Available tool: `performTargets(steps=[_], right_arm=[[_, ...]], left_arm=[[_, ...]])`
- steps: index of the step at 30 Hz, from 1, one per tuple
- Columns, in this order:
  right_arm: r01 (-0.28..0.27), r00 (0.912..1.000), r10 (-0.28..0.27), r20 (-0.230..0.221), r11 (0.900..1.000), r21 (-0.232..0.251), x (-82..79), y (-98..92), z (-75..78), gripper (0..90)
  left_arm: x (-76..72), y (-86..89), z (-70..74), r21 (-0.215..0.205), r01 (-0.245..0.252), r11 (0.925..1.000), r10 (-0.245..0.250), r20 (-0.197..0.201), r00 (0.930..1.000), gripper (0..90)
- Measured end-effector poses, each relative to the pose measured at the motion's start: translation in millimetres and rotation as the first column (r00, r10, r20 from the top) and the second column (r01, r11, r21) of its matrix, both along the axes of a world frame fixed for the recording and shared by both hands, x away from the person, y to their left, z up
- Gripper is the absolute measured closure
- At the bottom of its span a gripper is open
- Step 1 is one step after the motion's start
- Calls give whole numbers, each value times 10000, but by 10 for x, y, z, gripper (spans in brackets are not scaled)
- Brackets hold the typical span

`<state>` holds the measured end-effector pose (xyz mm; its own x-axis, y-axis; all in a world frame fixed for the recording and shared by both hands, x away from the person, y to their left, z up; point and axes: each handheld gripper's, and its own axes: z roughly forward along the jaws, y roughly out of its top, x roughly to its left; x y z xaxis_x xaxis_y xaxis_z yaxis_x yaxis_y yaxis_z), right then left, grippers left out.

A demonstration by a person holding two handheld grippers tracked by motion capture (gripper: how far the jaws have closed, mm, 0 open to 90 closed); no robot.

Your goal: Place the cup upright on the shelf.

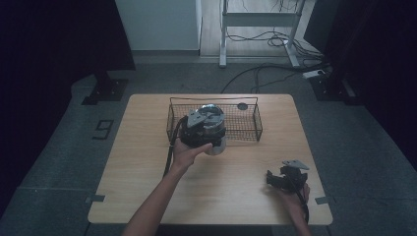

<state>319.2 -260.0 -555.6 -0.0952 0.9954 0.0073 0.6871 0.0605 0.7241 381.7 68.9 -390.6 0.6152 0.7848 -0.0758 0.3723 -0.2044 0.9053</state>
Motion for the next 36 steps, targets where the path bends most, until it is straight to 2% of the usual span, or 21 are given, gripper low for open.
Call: performTargets(steps=[3, 14, 24, 36], right_arm=[[1, 10000, -1, 3, 10000, 2, 0, 0, 0, 60], [23, 10000, -24, 44, 10000, 16, 1, 2, -3, 60], [23, 10000, -23, 46, 10000, 15, 1, 2, -3, 60], [20, 10000, -20, 47, 10000, 13, 1, 2, -3, 60]], left_arm=[[31, -9, 16, 63, -53, 10000, 53, 17, 10000, 39], [173, 21, 60, -137, -305, 9994, 301, -274, 9992, 39], [279, 35, 112, 29, -540, 9985, 541, -212, 9983, 39], [394, 15, 95, 19, -692, 9976, 692, -302, 9971, 39]])
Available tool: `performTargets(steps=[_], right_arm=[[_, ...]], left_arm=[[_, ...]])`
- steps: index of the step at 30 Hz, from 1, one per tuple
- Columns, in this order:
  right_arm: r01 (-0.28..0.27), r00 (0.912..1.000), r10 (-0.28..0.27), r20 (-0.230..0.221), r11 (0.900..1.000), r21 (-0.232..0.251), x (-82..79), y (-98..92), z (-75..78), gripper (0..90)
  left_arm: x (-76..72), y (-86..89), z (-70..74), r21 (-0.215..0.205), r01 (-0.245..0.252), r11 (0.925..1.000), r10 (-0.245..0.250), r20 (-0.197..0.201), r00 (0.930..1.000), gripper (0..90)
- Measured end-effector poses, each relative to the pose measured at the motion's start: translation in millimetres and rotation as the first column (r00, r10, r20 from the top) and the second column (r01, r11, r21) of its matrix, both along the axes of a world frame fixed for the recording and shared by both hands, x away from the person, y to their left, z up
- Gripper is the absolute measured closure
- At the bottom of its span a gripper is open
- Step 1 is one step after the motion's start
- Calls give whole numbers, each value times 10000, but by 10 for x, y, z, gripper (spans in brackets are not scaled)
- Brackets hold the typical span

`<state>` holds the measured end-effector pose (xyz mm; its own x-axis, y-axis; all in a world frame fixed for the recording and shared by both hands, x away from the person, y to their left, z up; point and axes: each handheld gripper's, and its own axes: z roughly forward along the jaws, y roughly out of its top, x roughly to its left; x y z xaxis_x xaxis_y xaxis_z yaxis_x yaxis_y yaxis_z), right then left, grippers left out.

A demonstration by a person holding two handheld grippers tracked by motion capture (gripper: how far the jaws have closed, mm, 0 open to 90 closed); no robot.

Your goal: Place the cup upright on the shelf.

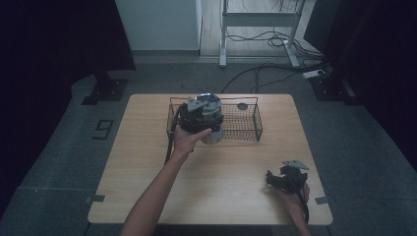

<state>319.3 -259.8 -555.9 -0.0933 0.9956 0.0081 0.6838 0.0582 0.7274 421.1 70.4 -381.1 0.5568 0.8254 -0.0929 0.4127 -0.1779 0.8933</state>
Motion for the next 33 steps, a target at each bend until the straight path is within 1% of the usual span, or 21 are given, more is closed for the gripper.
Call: performTargets(steps=[3, 7, 10, 18, 24, 28, 33], right_arm=[[-3, 10000, 3, -2, 10000, 0, 0, 0, 0, 60], [-3, 10000, 3, 1, 10000, -2, 0, 0, 0, 60], [-11, 10000, 11, 7, 10000, -8, 0, -1, 0, 60], [-16, 10000, 16, 8, 10000, -7, -1, 0, 0, 61], [-20, 10000, 20, 10, 10000, -5, -1, 0, 0, 62], [-26, 10000, 26, 25, 10000, -6, -3, 1, 0, 67], [-17, 10000, 17, 30, 10000, -3, -4, 1, 1, 69]], left_arm=[[32, -8, -4, 5, -26, 10000, 26, -32, 10000, 39], [80, -17, 5, 101, -79, 9999, 78, 33, 10000, 39], [115, -17, 9, 92, -119, 9999, 119, 48, 9999, 39], [228, -44, -16, -34, -270, 9996, 270, -199, 9994, 39], [286, -43, 16, 1, -321, 9995, 321, -167, 9993, 39], [316, -39, 11, -112, -419, 9991, 417, -207, 9989, 39], [377, -36, -8, 3, -524, 9986, 524, -278, 9982, 39]])
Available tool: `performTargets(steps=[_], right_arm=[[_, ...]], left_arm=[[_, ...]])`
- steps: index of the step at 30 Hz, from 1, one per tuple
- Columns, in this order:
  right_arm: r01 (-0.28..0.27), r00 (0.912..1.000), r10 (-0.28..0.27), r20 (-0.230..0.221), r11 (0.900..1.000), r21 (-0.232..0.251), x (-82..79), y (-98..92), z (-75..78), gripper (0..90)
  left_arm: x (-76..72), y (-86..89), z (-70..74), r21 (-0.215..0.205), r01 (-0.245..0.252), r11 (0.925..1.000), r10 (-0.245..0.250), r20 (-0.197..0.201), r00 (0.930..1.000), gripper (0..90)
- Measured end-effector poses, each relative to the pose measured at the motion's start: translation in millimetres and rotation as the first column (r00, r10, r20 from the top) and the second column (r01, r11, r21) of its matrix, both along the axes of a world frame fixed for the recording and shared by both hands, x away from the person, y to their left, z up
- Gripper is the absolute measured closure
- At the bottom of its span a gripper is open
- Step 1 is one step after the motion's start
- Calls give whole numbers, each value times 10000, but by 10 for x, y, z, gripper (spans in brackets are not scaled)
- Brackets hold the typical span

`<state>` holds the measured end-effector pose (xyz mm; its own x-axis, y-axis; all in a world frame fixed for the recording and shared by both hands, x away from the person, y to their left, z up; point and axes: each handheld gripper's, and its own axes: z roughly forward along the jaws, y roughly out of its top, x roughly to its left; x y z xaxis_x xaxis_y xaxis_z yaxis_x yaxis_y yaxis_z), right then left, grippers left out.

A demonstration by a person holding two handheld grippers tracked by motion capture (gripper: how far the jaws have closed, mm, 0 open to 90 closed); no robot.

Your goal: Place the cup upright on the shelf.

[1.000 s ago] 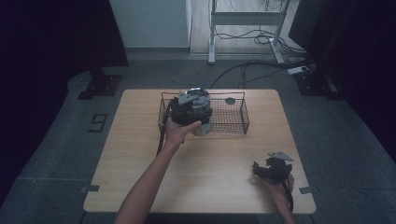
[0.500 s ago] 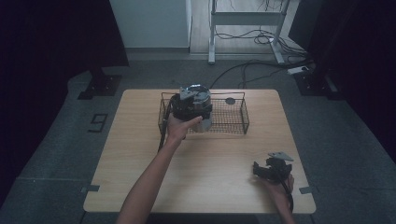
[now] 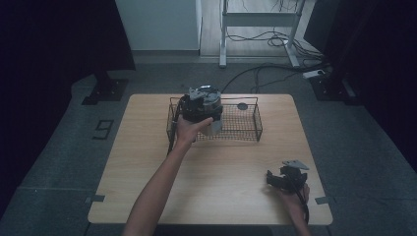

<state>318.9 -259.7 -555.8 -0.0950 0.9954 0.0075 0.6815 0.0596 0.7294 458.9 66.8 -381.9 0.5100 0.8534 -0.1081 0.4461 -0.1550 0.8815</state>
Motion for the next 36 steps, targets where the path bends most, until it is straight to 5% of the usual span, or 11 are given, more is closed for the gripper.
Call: performTargets(steps=[23, 36], right_arm=[[-51, 10000, 52, 41, 10000, -16, -2, -3, 0, 78], [-56, 10000, 56, 43, 10000, -7, -2, -2, 0, 81]], left_arm=[[296, -70, 18, 208, -351, 9992, 352, -24, 9994, 39], [506, -150, -208, 544, -778, 9955, 795, -290, 9964, 39]])
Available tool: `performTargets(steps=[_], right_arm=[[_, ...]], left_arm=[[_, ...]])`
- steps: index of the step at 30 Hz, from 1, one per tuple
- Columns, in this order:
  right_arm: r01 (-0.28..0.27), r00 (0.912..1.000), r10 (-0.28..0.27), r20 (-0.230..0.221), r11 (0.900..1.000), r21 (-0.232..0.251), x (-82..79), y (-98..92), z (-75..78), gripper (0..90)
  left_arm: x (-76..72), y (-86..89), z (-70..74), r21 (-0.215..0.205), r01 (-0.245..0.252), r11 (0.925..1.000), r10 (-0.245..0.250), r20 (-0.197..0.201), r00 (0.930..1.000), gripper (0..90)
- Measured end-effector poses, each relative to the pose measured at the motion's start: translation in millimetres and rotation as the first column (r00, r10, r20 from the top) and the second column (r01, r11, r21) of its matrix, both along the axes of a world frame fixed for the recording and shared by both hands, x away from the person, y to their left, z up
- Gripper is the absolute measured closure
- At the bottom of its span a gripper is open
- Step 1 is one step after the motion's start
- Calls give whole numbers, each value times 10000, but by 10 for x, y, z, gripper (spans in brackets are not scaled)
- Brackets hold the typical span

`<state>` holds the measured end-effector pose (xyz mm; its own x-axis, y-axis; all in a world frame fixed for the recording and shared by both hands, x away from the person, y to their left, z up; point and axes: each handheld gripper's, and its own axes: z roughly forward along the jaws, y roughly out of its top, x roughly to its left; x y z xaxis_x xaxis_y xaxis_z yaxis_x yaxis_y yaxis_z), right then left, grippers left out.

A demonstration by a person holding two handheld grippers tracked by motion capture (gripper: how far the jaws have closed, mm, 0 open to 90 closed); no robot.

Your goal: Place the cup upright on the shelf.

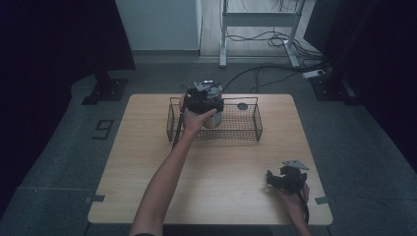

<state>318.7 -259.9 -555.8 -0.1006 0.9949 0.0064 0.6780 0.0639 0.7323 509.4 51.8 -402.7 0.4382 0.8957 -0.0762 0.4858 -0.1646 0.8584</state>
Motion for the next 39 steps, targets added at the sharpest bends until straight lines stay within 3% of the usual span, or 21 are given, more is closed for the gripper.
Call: performTargets(steps=[6, 9, 15, 26, 34, 39], right_arm=[[-13, 10000, 13, 7, 10000, 2, -1, 1, 1, 85], [-21, 10000, 21, 12, 10000, 8, -2, 2, 1, 87], [-25, 10000, 25, 18, 10000, 2, -1, 2, 1, 88], [-30, 10000, 30, 12, 10000, 15, -2, 2, 1, 90], [-29, 10000, 29, 18, 10000, 23, -2, 3, 1, 90], [-31, 10000, 31, 14, 10000, 22, -2, 2, 1, 90]], left_arm=[[68, -28, -81, -100, 43, 9999, -45, -203, 9998, 39], [88, -47, -126, 168, 25, 9999, -21, -257, 9997, 39], [123, -117, -275, 168, -24, 9999, 32, -484, 9988, 39], [169, -188, -449, 718, 1, 9974, 52, -732, 9973, 39], [175, -159, -586, 700, -157, 9974, 228, -1012, 9946, 39], [146, -137, -618, 572, -128, 9983, 182, -946, 9953, 39]])
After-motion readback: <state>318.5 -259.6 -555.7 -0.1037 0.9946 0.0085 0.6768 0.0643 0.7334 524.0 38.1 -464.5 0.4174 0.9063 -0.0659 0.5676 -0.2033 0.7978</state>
